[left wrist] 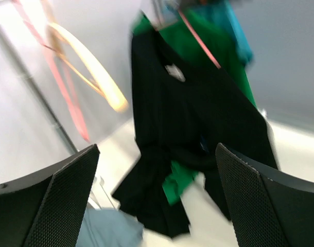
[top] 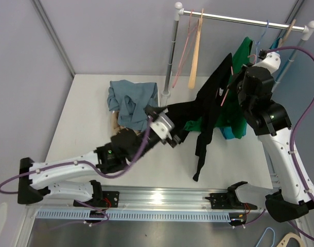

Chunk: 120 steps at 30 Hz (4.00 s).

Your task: Remove the t-shirt from the hanger

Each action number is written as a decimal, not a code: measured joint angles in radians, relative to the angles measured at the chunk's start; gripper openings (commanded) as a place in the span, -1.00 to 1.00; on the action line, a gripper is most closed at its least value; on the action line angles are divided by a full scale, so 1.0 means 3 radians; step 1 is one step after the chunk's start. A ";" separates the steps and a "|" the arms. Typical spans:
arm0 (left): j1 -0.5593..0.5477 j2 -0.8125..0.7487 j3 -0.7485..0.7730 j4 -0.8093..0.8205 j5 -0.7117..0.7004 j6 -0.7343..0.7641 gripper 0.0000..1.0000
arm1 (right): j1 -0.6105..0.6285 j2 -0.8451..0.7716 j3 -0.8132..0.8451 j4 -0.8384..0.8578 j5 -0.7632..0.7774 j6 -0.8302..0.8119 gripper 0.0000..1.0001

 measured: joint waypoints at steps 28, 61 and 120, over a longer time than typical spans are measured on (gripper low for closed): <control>-0.0614 0.1282 -0.0711 0.1554 -0.0069 -0.0134 -0.06 | 0.0090 0.0177 0.0306 -0.0239 -0.0122 0.0248 -1.00; -0.0963 0.1244 -0.0781 0.0773 0.0608 -0.1002 -0.99 | -0.0097 0.0556 0.0782 -0.0619 -0.0369 0.0043 -1.00; 0.3227 0.1766 0.4546 -0.2753 0.1635 -0.2085 -0.99 | -0.0573 0.2126 0.2405 0.0518 -0.1339 -0.1239 -1.00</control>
